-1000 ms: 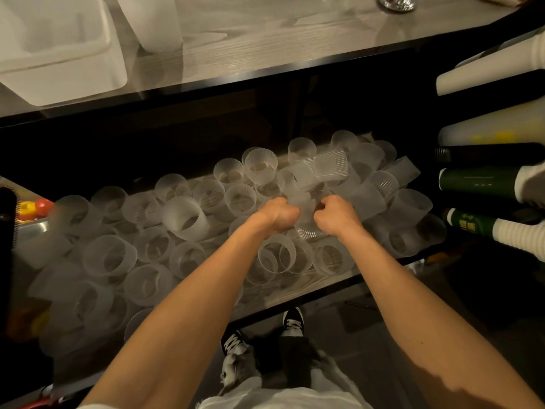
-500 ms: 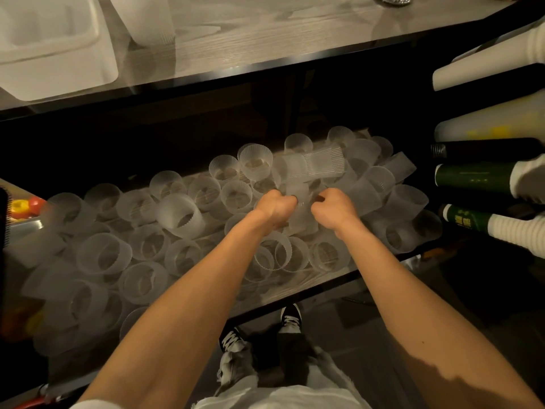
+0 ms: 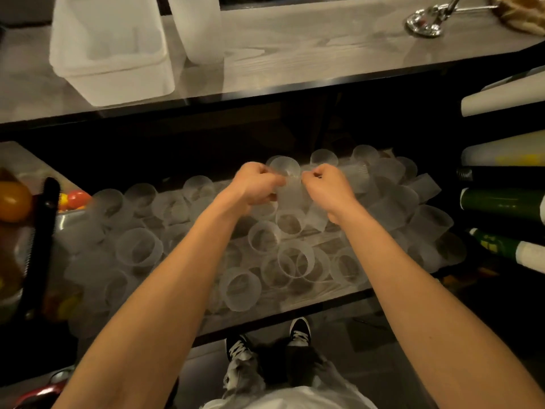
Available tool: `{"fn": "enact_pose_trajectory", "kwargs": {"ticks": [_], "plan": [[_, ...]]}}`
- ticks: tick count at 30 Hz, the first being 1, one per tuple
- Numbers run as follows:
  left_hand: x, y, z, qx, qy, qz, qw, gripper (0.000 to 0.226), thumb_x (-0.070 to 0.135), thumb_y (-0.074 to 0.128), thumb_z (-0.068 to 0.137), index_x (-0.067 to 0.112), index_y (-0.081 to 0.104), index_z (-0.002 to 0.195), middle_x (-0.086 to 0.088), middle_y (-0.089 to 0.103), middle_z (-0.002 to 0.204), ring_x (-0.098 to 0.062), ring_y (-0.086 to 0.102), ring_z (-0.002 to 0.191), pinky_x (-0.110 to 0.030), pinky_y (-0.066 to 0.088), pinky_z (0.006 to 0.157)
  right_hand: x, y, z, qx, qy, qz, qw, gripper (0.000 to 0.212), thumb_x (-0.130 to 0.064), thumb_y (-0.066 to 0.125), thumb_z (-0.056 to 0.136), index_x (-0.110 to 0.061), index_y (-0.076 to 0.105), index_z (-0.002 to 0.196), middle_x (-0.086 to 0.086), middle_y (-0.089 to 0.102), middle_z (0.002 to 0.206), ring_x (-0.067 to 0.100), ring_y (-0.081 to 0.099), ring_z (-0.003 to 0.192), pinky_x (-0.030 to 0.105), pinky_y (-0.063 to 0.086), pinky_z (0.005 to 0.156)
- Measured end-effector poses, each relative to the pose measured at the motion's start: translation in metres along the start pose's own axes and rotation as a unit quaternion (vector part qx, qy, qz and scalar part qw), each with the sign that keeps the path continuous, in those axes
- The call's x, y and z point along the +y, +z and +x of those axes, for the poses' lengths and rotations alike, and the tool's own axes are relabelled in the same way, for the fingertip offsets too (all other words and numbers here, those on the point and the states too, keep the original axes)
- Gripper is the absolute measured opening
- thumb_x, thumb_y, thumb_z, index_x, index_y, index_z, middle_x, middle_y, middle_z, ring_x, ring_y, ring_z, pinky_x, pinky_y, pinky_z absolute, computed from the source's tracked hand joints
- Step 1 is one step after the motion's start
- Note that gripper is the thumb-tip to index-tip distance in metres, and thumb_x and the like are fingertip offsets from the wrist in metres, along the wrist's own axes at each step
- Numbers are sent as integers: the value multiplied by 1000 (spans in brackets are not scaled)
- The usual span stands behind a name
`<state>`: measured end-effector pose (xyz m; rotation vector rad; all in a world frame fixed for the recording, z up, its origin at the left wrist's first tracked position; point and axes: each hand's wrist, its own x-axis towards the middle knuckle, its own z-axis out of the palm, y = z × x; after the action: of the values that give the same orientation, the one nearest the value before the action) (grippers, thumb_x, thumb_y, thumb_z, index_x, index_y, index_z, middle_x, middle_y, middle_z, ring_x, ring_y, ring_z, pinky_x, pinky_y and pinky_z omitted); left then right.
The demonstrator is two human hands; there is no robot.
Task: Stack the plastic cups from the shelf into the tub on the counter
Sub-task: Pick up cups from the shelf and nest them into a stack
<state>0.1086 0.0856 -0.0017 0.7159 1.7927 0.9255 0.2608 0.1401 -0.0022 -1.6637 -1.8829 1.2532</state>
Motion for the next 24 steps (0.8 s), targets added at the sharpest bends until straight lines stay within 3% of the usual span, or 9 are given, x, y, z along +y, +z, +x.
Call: {"fn": "enact_pose_trajectory", "kwargs": {"ticks": [2, 4, 6, 8, 11, 13, 16, 19, 24], "plan": [[-7, -28, 0, 37, 2, -6, 999, 43, 16, 86, 81, 18, 64, 118, -6, 73, 106, -17, 75, 92, -36, 64, 83, -16, 14, 2, -45, -11, 56, 997, 29, -23, 57, 98, 3, 65, 111, 22, 64, 96, 35, 62, 82, 48, 58, 85], [-17, -59, -7, 70, -2, -17, 997, 58, 9, 91, 72, 19, 63, 122, -6, 73, 106, -19, 74, 98, -42, 61, 92, -33, 30, -1, -97, -21, 83, 992, 43, -23, 63, 98, -7, 57, 138, 4, 64, 117, 17, 64, 100, 43, 56, 99], [-28, -86, -16, 93, 3, -18, 995, 68, 4, 92, 69, 16, 62, 129, -4, 71, 112, -21, 70, 106, -42, 58, 96, -44, 49, -3, -142, -56, 99, 983, 53, -20, 69, 97, -13, 51, 145, -5, 61, 120, 10, 62, 109, 38, 55, 101], [-40, -106, -28, 119, 20, -6, 993, 73, 0, 90, 69, 13, 60, 134, -1, 67, 119, -18, 65, 111, -34, 57, 91, -50, 68, -7, -163, -96, 89, 978, 57, -16, 73, 94, -14, 50, 146, -4, 60, 124, 10, 62, 113, 32, 55, 100], [-65, -123, -34, 155, 39, 17, 987, 78, -3, 89, 66, 11, 58, 136, -1, 63, 122, -16, 63, 112, -26, 56, 82, -55, 95, -13, -182, -146, 38, 972, 61, -9, 74, 91, -12, 50, 147, -9, 59, 116, 4, 61, 101, 22, 52, 94], [-80, -127, -36, 164, 52, 31, 985, 78, -5, 87, 66, 10, 57, 136, -3, 64, 122, -17, 65, 113, -30, 59, 88, -55, 109, -16, -196, -165, 15, 967, 60, -5, 74, 90, -10, 50, 146, -13, 59, 108, 5, 63, 98, 23, 54, 94], [-95, -126, -37, 175, 66, 64, 980, 70, -2, 83, 69, 15, 57, 132, 4, 66, 110, -8, 67, 100, -18, 56, 77, -50, 122, -16, -205, -181, -12, 962, 52, -1, 72, 88, -12, 57, 137, -8, 66, 108, 10, 68, 102, 26, 58, 90], [-104, -125, -34, 182, 69, 82, 977, 71, 6, 86, 68, 20, 58, 132, 4, 66, 114, -12, 66, 102, -30, 61, 83, -42, 131, -14, -201, -177, -30, 963, 48, -1, 74, 86, -20, 61, 127, -8, 70, 109, 6, 70, 101, 29, 61, 90], [-104, -124, -29, 182, 78, 102, 975, 68, 5, 86, 69, 19, 58, 130, 6, 64, 111, -9, 64, 100, -26, 58, 83, -39, 134, -13, -184, -179, -30, 966, 45, -2, 74, 86, -25, 59, 121, -11, 68, 107, 5, 69, 101, 29, 61, 90]]}}
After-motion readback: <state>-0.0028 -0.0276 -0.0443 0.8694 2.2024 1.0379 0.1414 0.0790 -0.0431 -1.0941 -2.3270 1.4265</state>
